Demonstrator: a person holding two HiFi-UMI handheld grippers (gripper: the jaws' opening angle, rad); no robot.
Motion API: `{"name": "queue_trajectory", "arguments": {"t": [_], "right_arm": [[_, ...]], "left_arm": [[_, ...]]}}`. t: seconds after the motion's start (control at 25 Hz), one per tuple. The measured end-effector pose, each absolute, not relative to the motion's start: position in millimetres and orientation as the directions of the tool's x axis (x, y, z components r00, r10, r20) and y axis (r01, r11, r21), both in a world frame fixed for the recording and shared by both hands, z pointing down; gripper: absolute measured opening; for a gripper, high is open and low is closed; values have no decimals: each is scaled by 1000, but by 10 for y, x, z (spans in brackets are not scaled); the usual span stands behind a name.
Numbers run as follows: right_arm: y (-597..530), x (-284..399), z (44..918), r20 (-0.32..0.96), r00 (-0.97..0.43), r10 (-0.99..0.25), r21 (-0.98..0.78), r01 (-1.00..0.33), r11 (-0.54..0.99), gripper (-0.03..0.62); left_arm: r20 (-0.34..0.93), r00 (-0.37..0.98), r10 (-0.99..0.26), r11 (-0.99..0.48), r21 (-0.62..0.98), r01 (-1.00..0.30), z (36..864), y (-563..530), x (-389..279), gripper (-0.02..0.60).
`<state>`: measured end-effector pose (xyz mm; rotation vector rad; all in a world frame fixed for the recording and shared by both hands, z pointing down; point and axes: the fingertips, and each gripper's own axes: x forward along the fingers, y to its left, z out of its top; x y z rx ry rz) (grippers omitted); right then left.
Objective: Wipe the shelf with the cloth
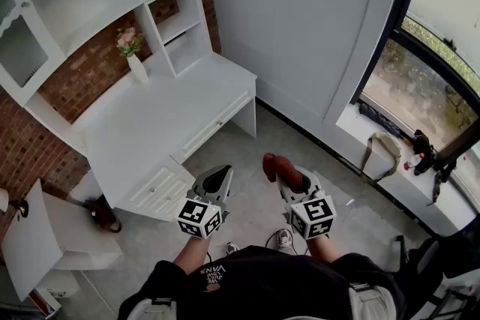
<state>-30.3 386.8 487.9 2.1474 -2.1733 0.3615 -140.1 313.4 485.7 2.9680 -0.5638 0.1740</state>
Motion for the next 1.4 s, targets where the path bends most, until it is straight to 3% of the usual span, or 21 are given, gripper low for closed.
{"name": "queue_trajectory", "arguments": {"t": [0.56, 1.4], "right_arm": [[3781, -509, 4932, 193, -1, -981, -145, -989, -28, 97], [3563, 890, 5018, 197, -211, -957, -140, -973, 185, 98]], "left_arm": [[131, 927, -351, -923, 117, -366, 4975, 3042, -1562, 8], [84, 811, -579, -797, 149, -585, 5068, 3090, -376, 8]]}}
